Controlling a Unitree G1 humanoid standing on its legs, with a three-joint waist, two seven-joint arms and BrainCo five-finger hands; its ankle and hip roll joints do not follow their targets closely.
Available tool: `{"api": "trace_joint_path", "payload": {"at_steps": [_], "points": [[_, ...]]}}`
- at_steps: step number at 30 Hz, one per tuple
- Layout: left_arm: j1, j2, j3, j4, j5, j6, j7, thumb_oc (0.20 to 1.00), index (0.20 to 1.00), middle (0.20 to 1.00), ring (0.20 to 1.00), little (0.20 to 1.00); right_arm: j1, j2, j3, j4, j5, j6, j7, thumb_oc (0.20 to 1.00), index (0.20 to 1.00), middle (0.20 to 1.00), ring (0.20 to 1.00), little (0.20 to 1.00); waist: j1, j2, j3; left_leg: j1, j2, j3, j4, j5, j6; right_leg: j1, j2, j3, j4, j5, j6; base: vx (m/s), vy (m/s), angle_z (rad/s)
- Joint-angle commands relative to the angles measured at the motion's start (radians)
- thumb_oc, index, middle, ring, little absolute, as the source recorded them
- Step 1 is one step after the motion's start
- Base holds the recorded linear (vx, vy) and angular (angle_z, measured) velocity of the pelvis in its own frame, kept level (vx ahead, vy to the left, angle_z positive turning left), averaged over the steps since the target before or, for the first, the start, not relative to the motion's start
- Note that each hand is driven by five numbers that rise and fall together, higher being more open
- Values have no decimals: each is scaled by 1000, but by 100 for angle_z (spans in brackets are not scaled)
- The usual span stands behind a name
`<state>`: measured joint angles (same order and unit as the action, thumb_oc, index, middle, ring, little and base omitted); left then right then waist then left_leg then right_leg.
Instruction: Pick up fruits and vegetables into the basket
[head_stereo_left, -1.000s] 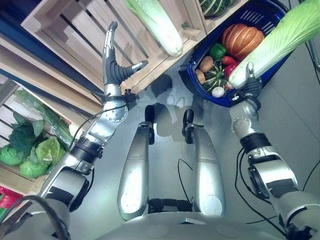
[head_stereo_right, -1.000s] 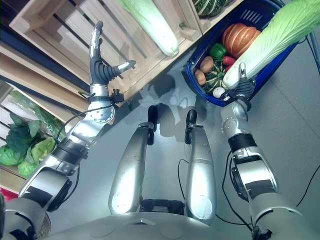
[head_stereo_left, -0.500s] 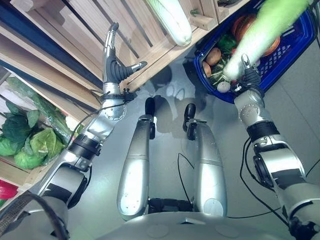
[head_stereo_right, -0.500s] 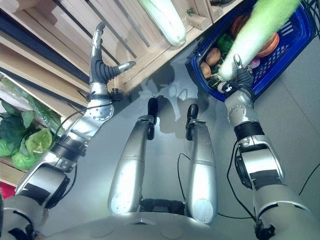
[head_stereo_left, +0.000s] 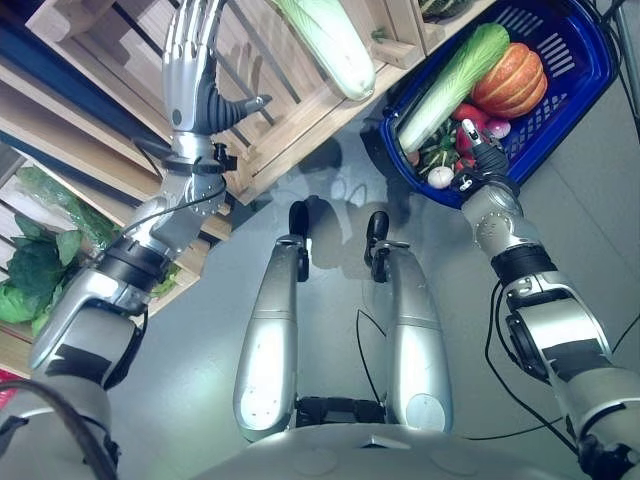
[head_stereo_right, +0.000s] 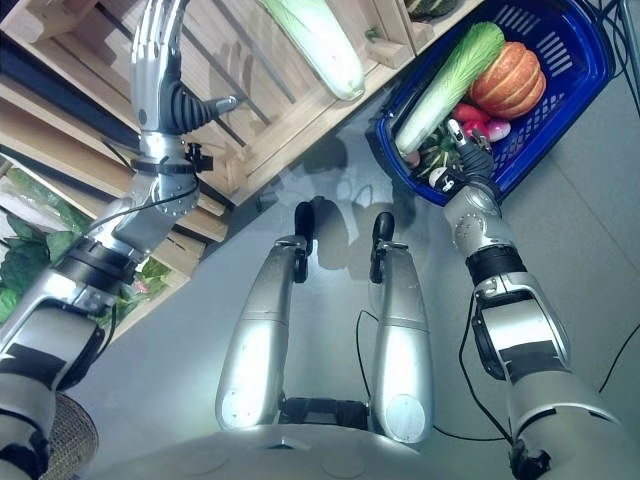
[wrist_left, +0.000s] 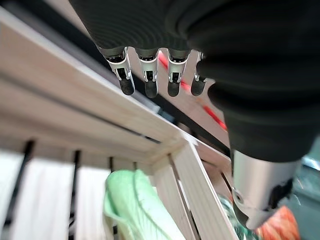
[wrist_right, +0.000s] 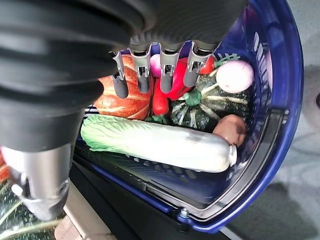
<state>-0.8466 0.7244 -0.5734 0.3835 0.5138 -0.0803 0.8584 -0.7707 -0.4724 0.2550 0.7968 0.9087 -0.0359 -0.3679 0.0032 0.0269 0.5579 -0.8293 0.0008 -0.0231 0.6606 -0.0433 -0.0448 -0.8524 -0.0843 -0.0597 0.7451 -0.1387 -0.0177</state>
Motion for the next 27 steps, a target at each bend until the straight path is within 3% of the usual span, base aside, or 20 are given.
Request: {"api": "trace_joint_path", "payload": {"at_steps": [1, 6, 8, 10, 14, 22, 24, 25, 26, 27], "points": [[-83, 44, -55, 23, 127, 82, 38, 1000, 1000, 1000, 1000, 1000, 63, -8, 34, -110, -58, -17, -16, 1000, 1000, 1000, 1000, 1000, -26, -17, -38, 10, -34, 115, 57, -112, 46, 51, 50, -20, -48, 43, 21, 21, 62, -17], [-140, 107, -147, 101, 186, 205, 34, 1000, 1000, 1000, 1000, 1000, 239, 21, 68, -321, -126, -101, -50, 1000, 1000, 1000, 1000, 1000, -90, -30, -38, 3, -16, 139, 56, -120, 50, 36, 70, 13, -58, 47, 25, 22, 89, -30], [-127, 115, -153, 149, 214, 265, 28, 1000, 1000, 1000, 1000, 1000, 362, 42, 70, -425, -185, -162, -33, 1000, 1000, 1000, 1000, 1000, -123, -37, -38, 6, -10, 152, 56, -129, 52, 36, 78, 28, -64, 45, 27, 25, 115, -31], [-121, 116, -148, 171, 237, 292, 17, 1000, 1000, 1000, 1000, 1000, 409, 47, 64, -457, -200, -179, -19, 1000, 1000, 1000, 1000, 1000, -136, -40, -38, 6, -9, 157, 55, -132, 53, 35, 80, 36, -68, 45, 29, 20, 72, -28], [-127, 115, -136, 305, 272, 378, -15, 1000, 1000, 1000, 1000, 1000, 563, 35, 46, -514, -185, -238, 112, 1000, 1000, 1000, 1000, 1000, -190, -48, -38, -1, 2, 184, 49, -133, 55, 24, 79, 57, -87, 50, 29, 20, 115, -25], [-243, 93, -155, 517, 249, 493, -57, 1000, 1000, 1000, 1000, 1000, 665, 8, 74, -579, -147, -284, 276, 1000, 1000, 1000, 1000, 1000, -246, -67, -38, -48, 21, 213, 47, -131, 53, -33, 80, 76, -92, 51, 28, 14, 73, -14], [-271, 88, -169, 541, 270, 524, -84, 1000, 1000, 1000, 1000, 1000, 674, 4, 83, -590, -125, -296, 288, 1000, 1000, 1000, 1000, 1000, -253, -70, -38, -64, 23, 216, 48, -129, 52, -51, 81, 77, -93, 53, 26, 41, 41, -9], [-269, 82, -181, 552, 274, 532, -93, 1000, 1000, 1000, 1000, 1000, 687, 4, 90, -593, -123, -300, 288, 1000, 1000, 1000, 1000, 1000, -254, -70, -38, -42, 23, 210, 53, -154, 47, -30, 83, 75, -87, 29, 29, 11, 29, -5], [-298, 84, -185, 555, 304, 544, -123, 1000, 1000, 1000, 1000, 1000, 670, 3, 88, -603, -117, -301, 279, 1000, 1000, 1000, 1000, 1000, -257, -71, -38, -73, 24, 218, 44, -127, 53, -65, 82, 77, -91, 53, 25, 68, 32, -3], [-291, 80, -192, 557, 307, 547, -131, 1000, 1000, 1000, 1000, 1000, 681, 4, 93, -605, -113, -298, 276, 1000, 1000, 1000, 1000, 1000, -257, -70, -38, -49, 23, 210, 49, -152, 48, -40, 84, 75, -85, 30, 29, -46, 18, -2]]}}
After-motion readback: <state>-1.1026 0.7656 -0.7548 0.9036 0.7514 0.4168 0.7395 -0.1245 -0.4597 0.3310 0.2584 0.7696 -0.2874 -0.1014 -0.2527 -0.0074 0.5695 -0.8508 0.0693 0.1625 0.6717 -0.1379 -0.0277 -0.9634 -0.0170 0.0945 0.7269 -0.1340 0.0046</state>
